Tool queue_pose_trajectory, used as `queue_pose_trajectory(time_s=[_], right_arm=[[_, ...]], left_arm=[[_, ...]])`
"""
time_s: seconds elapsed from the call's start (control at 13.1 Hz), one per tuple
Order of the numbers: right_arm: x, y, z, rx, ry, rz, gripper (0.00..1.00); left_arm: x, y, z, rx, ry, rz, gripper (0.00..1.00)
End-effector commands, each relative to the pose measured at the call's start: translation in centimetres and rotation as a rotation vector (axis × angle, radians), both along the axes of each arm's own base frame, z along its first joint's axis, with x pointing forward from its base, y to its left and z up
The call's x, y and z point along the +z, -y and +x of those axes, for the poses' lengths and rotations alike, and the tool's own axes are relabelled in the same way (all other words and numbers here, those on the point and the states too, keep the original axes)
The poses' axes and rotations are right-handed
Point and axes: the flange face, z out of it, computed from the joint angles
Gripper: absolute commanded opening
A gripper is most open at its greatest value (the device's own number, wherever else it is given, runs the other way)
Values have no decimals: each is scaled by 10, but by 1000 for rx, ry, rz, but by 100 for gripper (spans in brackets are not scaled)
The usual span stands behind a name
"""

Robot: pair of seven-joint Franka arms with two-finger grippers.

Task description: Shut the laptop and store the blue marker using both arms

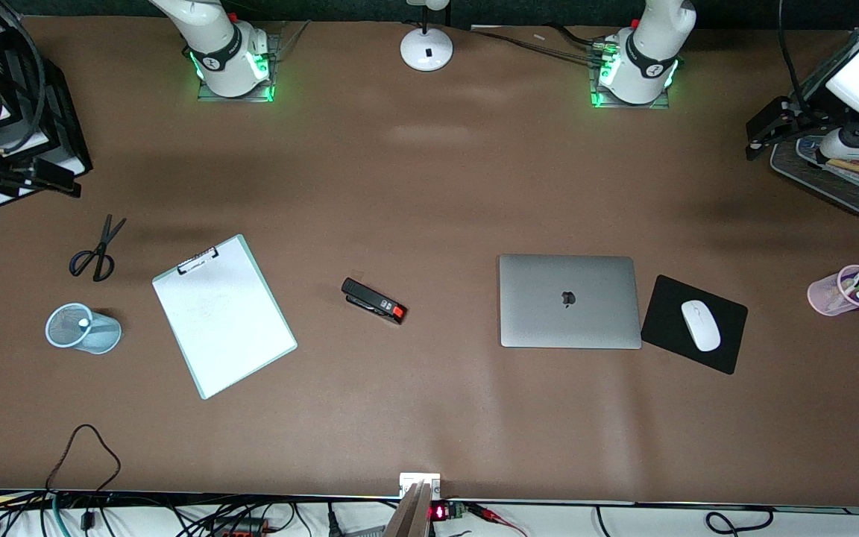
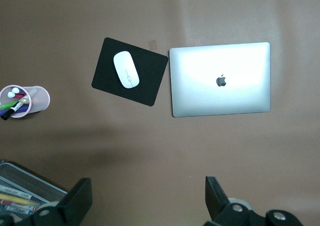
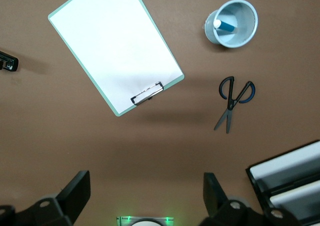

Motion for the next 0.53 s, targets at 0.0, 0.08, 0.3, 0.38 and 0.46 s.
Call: queue_pose_trajectory(time_s=[0.0,0.08,0.3,0.38,0.46], right_arm=[[8,4,-30,-24,37,-13,100],[13,4,-32,-23,46,-12,100],[23,1,-36,-15,64,-13,100],[27,1,-35,-15,73,-14,100],[30,0,-32,-23,83,-16,100]], left_arm=[[1,1,-7,-17,6,-23,100],[1,1,-6,-17,5,-23,100],[0,4,-4,-21,8,-25,100],[-1,5,-4,-23,6,-25,100],[0,5,-3,-23,8,-25,100]])
